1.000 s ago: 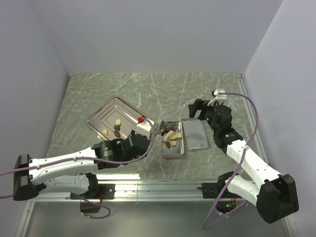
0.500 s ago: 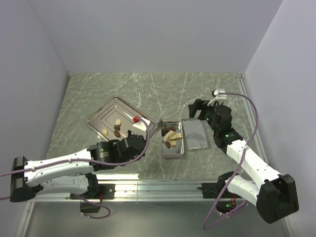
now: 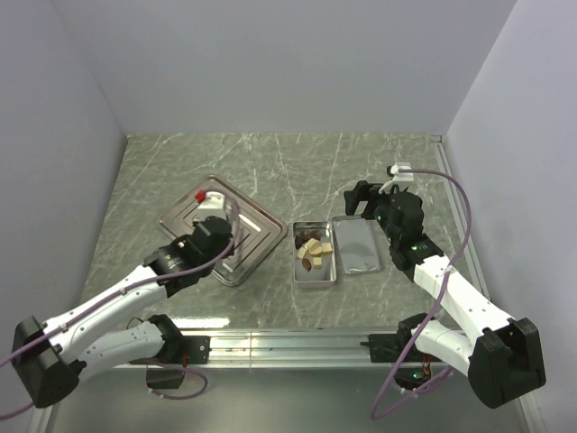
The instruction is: Pack the chocolate
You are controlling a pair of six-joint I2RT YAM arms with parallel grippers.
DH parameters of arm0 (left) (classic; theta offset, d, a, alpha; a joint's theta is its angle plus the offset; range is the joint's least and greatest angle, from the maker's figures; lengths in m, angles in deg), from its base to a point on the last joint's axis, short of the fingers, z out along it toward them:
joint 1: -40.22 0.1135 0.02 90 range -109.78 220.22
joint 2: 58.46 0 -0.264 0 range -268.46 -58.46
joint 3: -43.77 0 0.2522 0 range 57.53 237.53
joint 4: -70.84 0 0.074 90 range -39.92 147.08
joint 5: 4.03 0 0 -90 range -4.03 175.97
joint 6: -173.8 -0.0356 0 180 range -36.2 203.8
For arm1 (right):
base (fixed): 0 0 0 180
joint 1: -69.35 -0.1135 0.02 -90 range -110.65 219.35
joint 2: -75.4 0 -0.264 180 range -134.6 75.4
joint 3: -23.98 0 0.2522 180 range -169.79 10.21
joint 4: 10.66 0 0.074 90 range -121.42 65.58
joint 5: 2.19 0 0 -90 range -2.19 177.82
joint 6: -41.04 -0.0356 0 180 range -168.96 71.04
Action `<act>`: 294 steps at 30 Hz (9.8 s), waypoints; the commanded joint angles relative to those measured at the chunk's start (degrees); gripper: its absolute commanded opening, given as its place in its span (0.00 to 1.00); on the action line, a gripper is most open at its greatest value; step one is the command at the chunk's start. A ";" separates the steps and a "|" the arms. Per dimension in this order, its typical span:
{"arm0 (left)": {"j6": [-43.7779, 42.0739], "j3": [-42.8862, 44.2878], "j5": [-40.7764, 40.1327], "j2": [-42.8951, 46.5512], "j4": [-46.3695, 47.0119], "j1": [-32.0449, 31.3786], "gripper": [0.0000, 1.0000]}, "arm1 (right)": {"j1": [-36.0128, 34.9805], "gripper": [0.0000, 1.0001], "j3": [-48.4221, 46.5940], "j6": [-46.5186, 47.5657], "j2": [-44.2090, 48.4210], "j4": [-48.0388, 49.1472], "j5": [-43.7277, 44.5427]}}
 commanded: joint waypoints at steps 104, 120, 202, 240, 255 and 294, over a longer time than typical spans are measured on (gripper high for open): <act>6.94 10.32 -10.71 -16.63 -12.94 -5.71 0.43 | 0.09 0.97 -3.25 0.81 -1.18 0.61 0.21; 6.95 11.11 -7.99 -23.21 -12.41 -2.47 0.63 | 0.26 0.97 -2.99 0.81 -0.48 0.52 0.03; -11.76 18.66 9.23 -29.98 -0.89 15.09 0.01 | 0.17 0.97 -2.99 0.90 -0.65 0.61 -0.32; -49.31 56.29 27.69 -63.82 0.16 54.14 0.00 | 0.61 0.97 -5.97 1.17 -6.19 -0.62 -0.14; -49.66 60.51 26.29 -73.58 -4.06 55.29 0.01 | 0.61 0.97 -5.71 0.90 -6.19 -0.44 -1.11; -37.18 50.86 25.76 -48.55 5.50 55.90 0.99 | 0.61 0.98 -5.62 0.82 -6.10 -0.71 -1.64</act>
